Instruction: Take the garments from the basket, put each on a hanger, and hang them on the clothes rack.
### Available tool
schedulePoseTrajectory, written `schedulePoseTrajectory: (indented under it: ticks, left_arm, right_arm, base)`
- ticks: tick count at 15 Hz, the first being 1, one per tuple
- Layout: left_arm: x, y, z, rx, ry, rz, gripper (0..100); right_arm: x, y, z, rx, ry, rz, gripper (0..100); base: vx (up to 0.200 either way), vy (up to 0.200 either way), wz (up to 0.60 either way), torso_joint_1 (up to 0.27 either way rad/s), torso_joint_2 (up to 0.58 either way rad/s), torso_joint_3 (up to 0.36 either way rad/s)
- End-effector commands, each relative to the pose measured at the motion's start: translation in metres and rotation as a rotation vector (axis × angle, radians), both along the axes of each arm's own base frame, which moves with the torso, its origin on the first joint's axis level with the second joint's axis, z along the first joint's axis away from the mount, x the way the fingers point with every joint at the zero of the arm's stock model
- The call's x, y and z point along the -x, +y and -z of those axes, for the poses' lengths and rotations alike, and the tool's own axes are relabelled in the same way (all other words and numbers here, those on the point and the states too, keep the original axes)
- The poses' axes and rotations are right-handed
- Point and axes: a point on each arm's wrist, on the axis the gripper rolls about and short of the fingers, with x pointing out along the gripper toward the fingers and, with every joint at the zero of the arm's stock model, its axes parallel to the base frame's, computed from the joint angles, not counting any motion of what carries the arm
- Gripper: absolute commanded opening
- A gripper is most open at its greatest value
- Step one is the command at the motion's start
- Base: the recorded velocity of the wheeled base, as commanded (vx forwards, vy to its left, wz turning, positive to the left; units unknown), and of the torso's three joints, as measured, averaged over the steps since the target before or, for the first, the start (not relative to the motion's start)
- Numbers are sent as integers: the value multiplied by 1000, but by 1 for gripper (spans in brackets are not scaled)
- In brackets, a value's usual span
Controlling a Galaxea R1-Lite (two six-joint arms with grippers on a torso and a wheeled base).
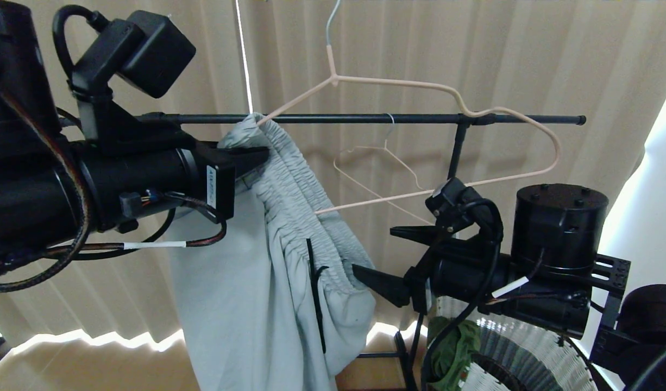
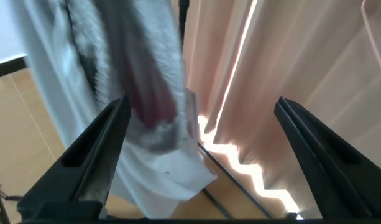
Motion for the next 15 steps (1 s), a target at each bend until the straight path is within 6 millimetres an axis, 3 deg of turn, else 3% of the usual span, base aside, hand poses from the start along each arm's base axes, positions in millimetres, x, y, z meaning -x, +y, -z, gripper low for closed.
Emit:
schedulePoseTrajectory:
  ticks: [1,6,7,12,15]
  left_arm:
    - [5,3,-5,14,-18,2,0]
    - [6,5,-11,30,-35,-5,0]
    - [5,5,-12,30,-36,-8,0]
    - [-1,12,-7,0,-40,-46,0]
    - [-14,22,10,-143,-51,-94,0]
  right_arm:
    - [-5,4,10,17,22,1,100]
    - [-7,4,19,11,3,16,100]
    - [-5,0,21,18,8,25,0]
    - [-7,-34,6,-7,-26,123,0]
    - [-11,-60,-7,-30,-62,210,0]
  base:
    - [0,0,0,0,0,0]
    - [0,0,0,0,0,0]
    - [0,0,0,0,0,0]
    - [0,0,0,0,0,0]
    - [0,0,0,0,0,0]
